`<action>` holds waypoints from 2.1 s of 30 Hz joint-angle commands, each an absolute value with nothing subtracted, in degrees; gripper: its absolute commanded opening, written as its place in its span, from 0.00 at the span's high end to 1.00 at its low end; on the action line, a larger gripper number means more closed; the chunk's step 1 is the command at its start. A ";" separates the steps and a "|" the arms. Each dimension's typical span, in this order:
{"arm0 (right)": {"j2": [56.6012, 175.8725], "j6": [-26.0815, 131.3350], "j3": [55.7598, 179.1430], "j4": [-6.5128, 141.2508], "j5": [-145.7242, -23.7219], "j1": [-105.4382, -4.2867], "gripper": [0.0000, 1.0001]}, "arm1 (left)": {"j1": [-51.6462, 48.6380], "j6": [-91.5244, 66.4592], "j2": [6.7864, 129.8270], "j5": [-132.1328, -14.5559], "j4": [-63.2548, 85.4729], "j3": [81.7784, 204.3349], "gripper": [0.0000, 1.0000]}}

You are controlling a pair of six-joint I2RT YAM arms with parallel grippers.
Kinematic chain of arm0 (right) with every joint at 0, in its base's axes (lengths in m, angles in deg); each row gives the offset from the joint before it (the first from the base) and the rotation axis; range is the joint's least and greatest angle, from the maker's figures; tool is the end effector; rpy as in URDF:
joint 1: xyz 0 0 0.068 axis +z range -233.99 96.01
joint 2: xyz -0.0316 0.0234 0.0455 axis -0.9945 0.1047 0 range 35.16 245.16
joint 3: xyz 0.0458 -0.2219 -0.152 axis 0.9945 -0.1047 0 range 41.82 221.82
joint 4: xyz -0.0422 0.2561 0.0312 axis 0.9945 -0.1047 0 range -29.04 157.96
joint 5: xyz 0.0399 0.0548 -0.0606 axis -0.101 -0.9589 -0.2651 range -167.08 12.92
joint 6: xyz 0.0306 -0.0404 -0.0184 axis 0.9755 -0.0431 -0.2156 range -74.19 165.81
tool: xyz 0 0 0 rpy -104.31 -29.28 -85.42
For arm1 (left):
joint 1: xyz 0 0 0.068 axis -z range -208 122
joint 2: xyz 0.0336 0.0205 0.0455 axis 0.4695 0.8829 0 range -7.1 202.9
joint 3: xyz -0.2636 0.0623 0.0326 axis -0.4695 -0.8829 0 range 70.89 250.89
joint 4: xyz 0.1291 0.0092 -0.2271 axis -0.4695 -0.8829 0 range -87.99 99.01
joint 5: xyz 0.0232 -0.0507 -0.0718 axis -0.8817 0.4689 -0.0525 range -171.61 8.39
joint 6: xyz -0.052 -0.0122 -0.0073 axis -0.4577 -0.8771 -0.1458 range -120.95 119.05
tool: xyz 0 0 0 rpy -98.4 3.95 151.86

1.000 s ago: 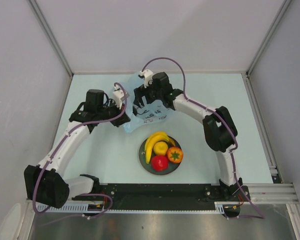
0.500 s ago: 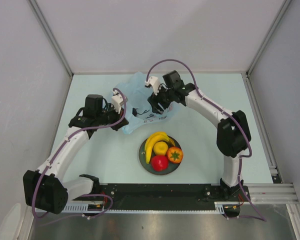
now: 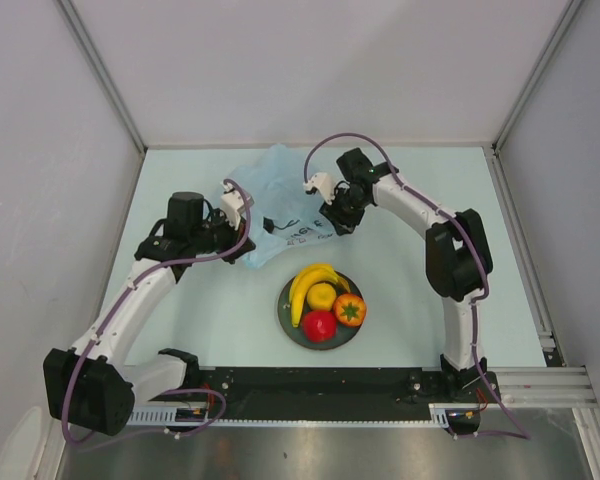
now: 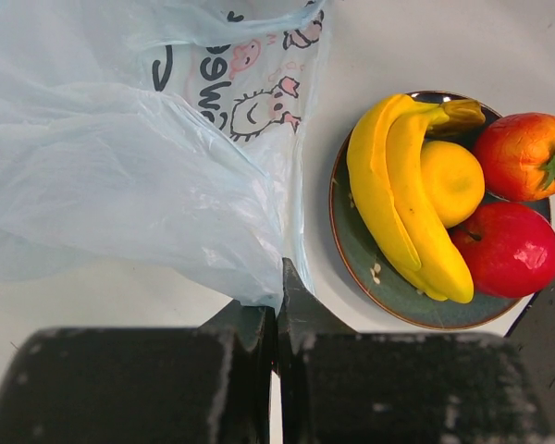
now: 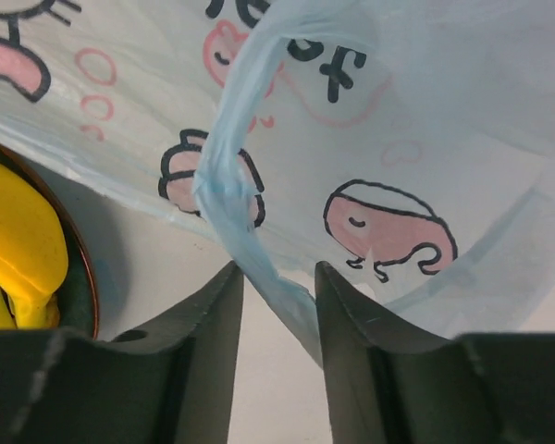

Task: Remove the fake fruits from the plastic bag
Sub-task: Adjust the plastic bag at the center of the board.

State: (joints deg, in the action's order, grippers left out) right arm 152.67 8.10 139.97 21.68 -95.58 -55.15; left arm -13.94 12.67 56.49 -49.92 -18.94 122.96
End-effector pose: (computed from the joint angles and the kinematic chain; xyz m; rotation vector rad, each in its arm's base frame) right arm 0.3777 0.2208 0.2249 -1.5426 2.1798 0.3888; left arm 0.2235 -0.0753 0.2935 0.8091 2.0570 -0.6258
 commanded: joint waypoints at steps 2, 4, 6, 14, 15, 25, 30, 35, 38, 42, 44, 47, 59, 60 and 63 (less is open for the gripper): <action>155.12 6.79 147.80 17.96 -97.55 -55.78 0.68 | -14.29 14.25 55.57 -49.17 -16.75 122.92 1.00; 155.39 7.14 149.65 16.29 -99.75 -56.21 0.80 | -14.29 14.69 55.83 -49.09 -16.83 123.01 1.00; 155.30 8.37 151.94 16.02 -101.42 -57.26 0.91 | -14.38 15.39 56.61 -48.91 -16.75 123.18 1.00; 154.08 24.27 160.99 26.46 -100.40 -66.67 1.00 | -13.33 19.96 68.04 -48.65 -17.98 134.86 1.00; 153.72 24.97 161.34 26.83 -99.59 -67.72 1.00 | -12.80 21.44 69.44 -48.73 -18.15 135.65 1.00; 139.25 25.33 143.97 27.35 -98.00 -81.07 1.00 | -4.46 24.62 74.38 -50.40 -22.73 138.57 1.00; 130.79 25.95 135.17 26.31 -104.23 -81.71 0.70 | -2.52 20.50 73.76 -50.93 -21.32 137.07 1.00; 124.20 30.51 134.19 28.06 -108.71 -76.37 0.30 | -1.90 16.12 76.74 -49.53 -19.57 139.09 1.00; 123.23 31.22 131.65 28.06 -111.88 -71.18 0.33 | -1.90 13.03 77.97 -46.98 -18.42 140.49 1.00; 125.14 32.80 127.78 31.13 -110.66 -61.17 0.49 | -1.90 9.34 78.51 -44.43 -17.63 141.90 1.00; 127.17 34.90 127.95 32.54 -109.09 -58.60 0.61 | -1.90 7.76 78.42 -43.11 -17.45 142.51 1.00; 132.09 35.61 130.66 33.34 -107.93 -55.34 0.69 | -1.90 5.73 77.98 -42.50 -16.57 143.22 1.00; 149.40 47.03 141.91 37.72 -108.81 -53.23 0.70 | -1.90 2.12 76.13 -37.31 -16.92 145.68 1.00; 150.54 49.91 143.32 38.51 -109.07 -53.40 0.68 | -1.90 1.86 76.13 -37.13 -17.36 145.94 1.00; 153.98 59.82 140.63 47.54 -111.27 -54.89 0.50 | -1.90 2.64 75.96 -36.17 -19.02 147.17 1.00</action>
State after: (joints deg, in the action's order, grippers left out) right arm 150.59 47.16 140.64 36.98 -108.70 -53.86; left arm -2.14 3.06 78.48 -40.11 -18.11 143.49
